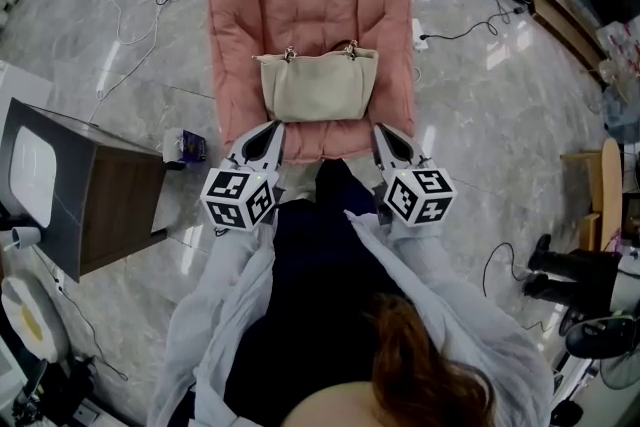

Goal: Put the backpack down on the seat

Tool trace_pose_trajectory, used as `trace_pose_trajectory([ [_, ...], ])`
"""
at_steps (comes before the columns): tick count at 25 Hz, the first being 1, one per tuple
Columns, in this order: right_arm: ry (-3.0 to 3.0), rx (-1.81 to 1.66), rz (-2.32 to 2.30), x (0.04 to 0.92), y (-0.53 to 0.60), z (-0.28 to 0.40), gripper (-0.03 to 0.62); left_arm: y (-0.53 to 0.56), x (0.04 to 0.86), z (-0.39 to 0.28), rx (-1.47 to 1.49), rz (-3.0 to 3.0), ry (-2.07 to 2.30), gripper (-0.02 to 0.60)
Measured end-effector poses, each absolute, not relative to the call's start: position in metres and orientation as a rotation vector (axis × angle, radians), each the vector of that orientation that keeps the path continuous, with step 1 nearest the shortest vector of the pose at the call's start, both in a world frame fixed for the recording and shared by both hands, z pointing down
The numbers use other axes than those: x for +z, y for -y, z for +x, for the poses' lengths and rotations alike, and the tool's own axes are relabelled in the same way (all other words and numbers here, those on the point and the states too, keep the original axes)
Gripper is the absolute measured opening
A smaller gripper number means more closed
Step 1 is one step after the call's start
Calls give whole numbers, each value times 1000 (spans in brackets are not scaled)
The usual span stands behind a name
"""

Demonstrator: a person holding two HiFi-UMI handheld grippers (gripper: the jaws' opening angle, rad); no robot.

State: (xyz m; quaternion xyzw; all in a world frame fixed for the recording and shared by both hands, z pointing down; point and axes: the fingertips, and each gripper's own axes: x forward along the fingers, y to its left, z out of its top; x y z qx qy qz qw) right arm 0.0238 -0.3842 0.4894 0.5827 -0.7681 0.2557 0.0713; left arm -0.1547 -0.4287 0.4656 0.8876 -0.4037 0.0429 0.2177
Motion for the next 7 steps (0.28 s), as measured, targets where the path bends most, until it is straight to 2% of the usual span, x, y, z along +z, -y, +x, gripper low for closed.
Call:
trace_pose_trajectory([
  [7,2301,806,1756,492,391,22,8,432,474,-154,133,2438,1105,15],
])
